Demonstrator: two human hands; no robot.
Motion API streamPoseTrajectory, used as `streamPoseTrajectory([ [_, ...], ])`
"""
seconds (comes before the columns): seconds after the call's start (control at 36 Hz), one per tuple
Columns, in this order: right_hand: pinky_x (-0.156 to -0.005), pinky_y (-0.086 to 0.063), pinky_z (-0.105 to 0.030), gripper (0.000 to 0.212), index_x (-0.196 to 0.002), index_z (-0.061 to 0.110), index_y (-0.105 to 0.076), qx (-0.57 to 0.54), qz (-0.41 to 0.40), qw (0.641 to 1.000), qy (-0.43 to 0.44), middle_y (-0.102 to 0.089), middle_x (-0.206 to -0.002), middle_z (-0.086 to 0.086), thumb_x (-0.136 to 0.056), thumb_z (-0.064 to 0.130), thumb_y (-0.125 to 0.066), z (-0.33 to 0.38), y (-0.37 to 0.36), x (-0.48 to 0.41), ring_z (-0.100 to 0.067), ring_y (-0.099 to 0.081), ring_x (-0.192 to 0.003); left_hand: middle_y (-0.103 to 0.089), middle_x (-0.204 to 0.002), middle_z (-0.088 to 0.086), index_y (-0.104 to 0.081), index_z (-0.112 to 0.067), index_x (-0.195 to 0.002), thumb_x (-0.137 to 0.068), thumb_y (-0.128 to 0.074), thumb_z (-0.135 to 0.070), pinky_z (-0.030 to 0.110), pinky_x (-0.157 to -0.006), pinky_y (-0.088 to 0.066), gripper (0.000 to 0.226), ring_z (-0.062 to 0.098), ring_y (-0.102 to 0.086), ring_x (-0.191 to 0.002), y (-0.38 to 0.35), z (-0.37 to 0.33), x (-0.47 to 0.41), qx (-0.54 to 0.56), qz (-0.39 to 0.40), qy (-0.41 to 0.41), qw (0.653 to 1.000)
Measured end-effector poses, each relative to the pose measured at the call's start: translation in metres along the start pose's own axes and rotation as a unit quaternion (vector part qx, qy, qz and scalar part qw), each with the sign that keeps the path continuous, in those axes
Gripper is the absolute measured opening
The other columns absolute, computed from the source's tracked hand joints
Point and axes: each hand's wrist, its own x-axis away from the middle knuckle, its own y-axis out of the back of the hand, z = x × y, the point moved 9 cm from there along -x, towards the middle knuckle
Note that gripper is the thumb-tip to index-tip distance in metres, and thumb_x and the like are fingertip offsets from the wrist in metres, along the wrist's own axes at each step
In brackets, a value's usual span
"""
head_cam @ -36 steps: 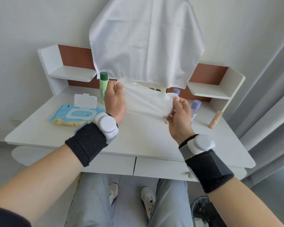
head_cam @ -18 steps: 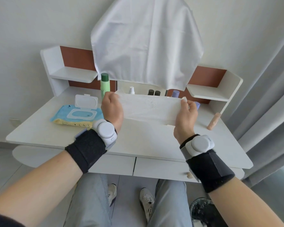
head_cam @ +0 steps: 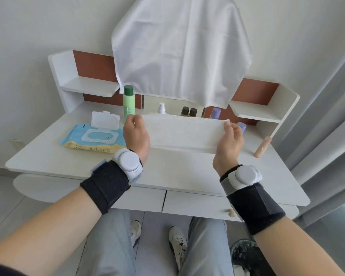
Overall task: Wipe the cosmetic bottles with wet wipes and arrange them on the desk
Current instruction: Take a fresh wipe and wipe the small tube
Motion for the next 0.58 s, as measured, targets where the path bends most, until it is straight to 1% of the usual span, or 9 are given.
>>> streamPoseTrajectory([
  [0.11, -0.066, -0.040, -0.021, 0.018, -0.083, 0.024, -0.051, -0.036, -0.027, 0.999, -0.011, -0.047, -0.083, 0.007, -0.100, 0.031, -0.050, -0.005, 0.005, -0.001, -0.007, -0.046, -0.072, -0.038, -0.065, -0.001, -0.035, -0.020, -0.067, -0.097, -0.037, -0.017, 0.033, -0.064, -0.031, 0.030, 0.018, -0.035, -0.062, 0.007, 0.008, -0.001, 0.005, -0.043, 0.026, 0.999],
  [0.17, -0.065, -0.039, -0.020, 0.019, -0.083, 0.024, -0.051, -0.040, -0.039, 0.998, -0.010, -0.045, -0.080, 0.008, -0.100, 0.030, -0.048, -0.006, 0.006, -0.001, -0.007, -0.045, -0.069, -0.040, -0.067, -0.001, -0.037, -0.021, -0.067, -0.096, -0.037, -0.017, 0.034, -0.065, -0.033, 0.029, 0.021, -0.038, -0.066, 0.009, 0.011, -0.001, 0.007, -0.053, 0.030, 0.998],
  [0.22, -0.065, -0.040, -0.020, 0.019, -0.082, 0.024, -0.051, -0.045, -0.046, 0.998, -0.013, -0.044, -0.077, 0.007, -0.100, 0.029, -0.047, -0.007, 0.006, -0.001, -0.009, -0.045, -0.069, -0.041, -0.068, -0.001, -0.038, -0.021, -0.069, -0.097, -0.037, -0.018, 0.034, -0.065, -0.034, 0.029, 0.020, -0.039, -0.067, 0.008, 0.012, 0.000, 0.013, -0.053, 0.029, 0.998],
  [0.28, -0.068, -0.041, -0.023, 0.019, -0.082, 0.024, -0.051, -0.044, -0.047, 0.998, -0.022, -0.046, -0.079, 0.006, -0.100, 0.030, -0.047, -0.011, 0.005, -0.002, -0.011, -0.046, -0.072, -0.040, -0.068, -0.001, -0.039, -0.020, -0.070, -0.098, -0.037, -0.019, 0.032, -0.065, -0.033, 0.029, 0.016, -0.038, -0.063, 0.006, 0.011, 0.001, 0.014, -0.040, 0.026, 0.999],
  [0.33, -0.066, -0.042, -0.023, 0.019, -0.084, 0.021, -0.051, -0.022, -0.036, 0.999, -0.034, -0.047, -0.080, 0.005, -0.100, 0.030, -0.047, -0.014, 0.002, -0.003, -0.012, -0.047, -0.073, -0.040, -0.067, -0.001, -0.041, -0.018, -0.071, -0.099, -0.037, -0.019, 0.032, -0.065, -0.033, 0.027, 0.015, -0.037, -0.062, 0.002, 0.009, 0.002, 0.002, -0.017, 0.016, 1.000],
  [0.39, -0.061, -0.040, -0.022, 0.019, -0.085, 0.019, -0.049, 0.005, -0.020, 0.999, -0.043, -0.047, -0.078, 0.005, -0.101, 0.028, -0.047, -0.015, -0.001, -0.005, -0.011, -0.046, -0.070, -0.040, -0.066, -0.002, -0.042, -0.021, -0.071, -0.098, -0.039, -0.020, 0.033, -0.065, -0.034, 0.027, 0.016, -0.037, -0.062, -0.003, 0.008, 0.002, -0.014, 0.012, 0.006, 1.000],
  [0.44, -0.060, -0.040, -0.023, 0.020, -0.083, 0.019, -0.047, 0.029, -0.005, 0.998, -0.054, -0.048, -0.076, 0.005, -0.101, 0.028, -0.048, -0.016, -0.003, -0.006, -0.011, -0.046, -0.067, -0.041, -0.065, -0.003, -0.043, -0.023, -0.070, -0.097, -0.040, -0.023, 0.036, -0.065, -0.036, 0.027, 0.020, -0.039, -0.065, -0.007, 0.008, 0.002, -0.026, 0.031, 0.006, 0.999],
  [0.53, -0.064, -0.044, -0.026, 0.019, -0.083, 0.020, -0.048, 0.055, 0.018, 0.996, -0.063, -0.050, -0.075, 0.004, -0.100, 0.030, -0.050, -0.019, -0.007, -0.005, -0.012, -0.048, -0.068, -0.043, -0.064, -0.003, -0.045, -0.024, -0.071, -0.096, -0.041, -0.028, 0.042, -0.063, -0.040, 0.025, 0.024, -0.042, -0.066, -0.009, 0.009, 0.003, -0.043, 0.047, 0.010, 0.998],
  [0.58, -0.067, -0.044, -0.027, 0.015, -0.090, 0.020, -0.051, 0.080, 0.031, 0.995, -0.051, -0.051, -0.078, 0.003, -0.099, 0.032, -0.052, -0.015, -0.012, -0.003, -0.014, -0.048, -0.070, -0.044, -0.065, -0.003, -0.047, -0.022, -0.075, -0.097, -0.041, -0.029, 0.042, -0.061, -0.041, 0.024, 0.025, -0.044, -0.065, -0.013, 0.008, 0.005, -0.045, 0.065, 0.004, 0.997],
])
